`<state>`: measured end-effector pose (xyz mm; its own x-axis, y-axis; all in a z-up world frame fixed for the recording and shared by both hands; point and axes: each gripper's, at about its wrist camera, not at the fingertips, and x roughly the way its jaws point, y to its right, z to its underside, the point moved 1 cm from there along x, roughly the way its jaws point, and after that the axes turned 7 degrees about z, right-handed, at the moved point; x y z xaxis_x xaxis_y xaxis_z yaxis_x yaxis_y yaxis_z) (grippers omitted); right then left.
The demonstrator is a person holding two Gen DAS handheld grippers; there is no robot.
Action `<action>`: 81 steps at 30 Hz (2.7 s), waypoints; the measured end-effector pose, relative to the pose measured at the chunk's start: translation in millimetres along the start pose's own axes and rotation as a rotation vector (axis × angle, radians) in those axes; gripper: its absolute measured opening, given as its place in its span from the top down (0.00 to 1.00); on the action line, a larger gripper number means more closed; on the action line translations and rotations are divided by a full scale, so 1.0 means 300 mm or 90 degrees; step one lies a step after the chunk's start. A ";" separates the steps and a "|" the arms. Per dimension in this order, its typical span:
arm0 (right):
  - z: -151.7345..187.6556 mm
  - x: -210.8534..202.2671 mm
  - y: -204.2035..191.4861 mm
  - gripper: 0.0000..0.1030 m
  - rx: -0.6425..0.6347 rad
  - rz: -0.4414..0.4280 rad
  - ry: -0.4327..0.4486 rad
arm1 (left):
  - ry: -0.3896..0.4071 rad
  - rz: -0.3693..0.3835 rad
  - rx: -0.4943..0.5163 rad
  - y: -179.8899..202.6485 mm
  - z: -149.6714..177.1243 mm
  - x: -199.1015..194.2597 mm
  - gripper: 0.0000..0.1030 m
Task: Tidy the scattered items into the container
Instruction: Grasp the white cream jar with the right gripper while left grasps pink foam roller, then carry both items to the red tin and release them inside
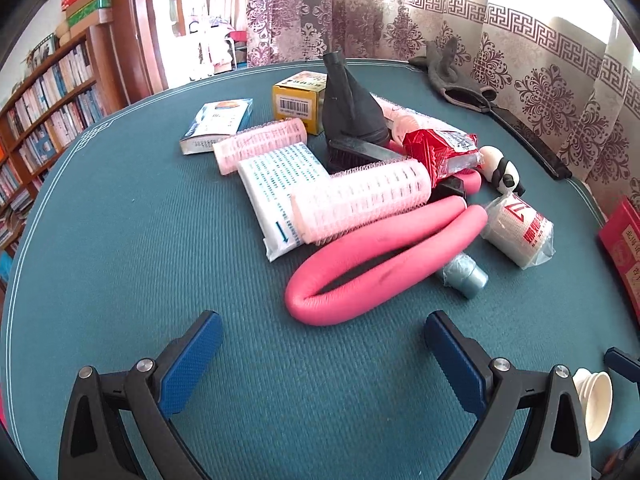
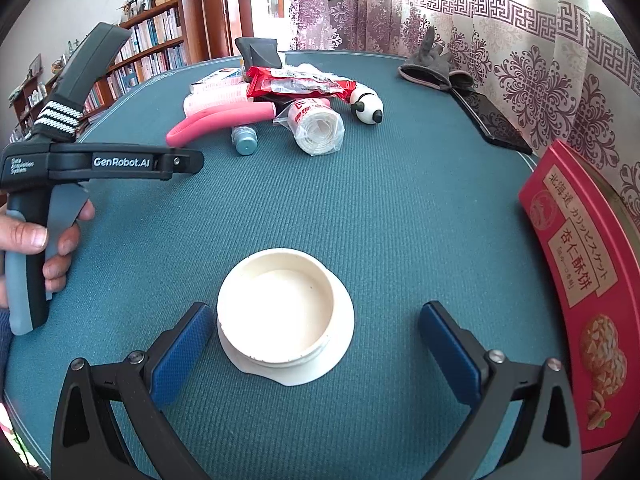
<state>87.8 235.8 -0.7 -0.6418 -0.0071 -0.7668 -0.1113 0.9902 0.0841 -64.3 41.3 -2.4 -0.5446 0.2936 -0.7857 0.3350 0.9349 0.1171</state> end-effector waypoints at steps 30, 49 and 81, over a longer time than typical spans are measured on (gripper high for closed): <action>-0.002 0.003 0.009 0.00 0.006 -0.010 0.003 | -0.007 0.125 0.088 0.156 -0.032 0.021 0.44; -0.002 -0.015 0.035 0.11 0.040 -0.018 0.022 | 0.017 0.080 -0.042 0.132 0.182 -0.151 0.62; -0.042 -0.288 0.223 0.38 0.134 0.013 0.176 | 0.075 0.119 -0.007 0.334 0.090 -0.279 0.66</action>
<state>126.3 301.0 79.2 -0.8271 0.0040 -0.5620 0.0443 0.9973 -0.0581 35.7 104.9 58.8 -0.5598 0.4820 -0.6740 0.4305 0.8642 0.2604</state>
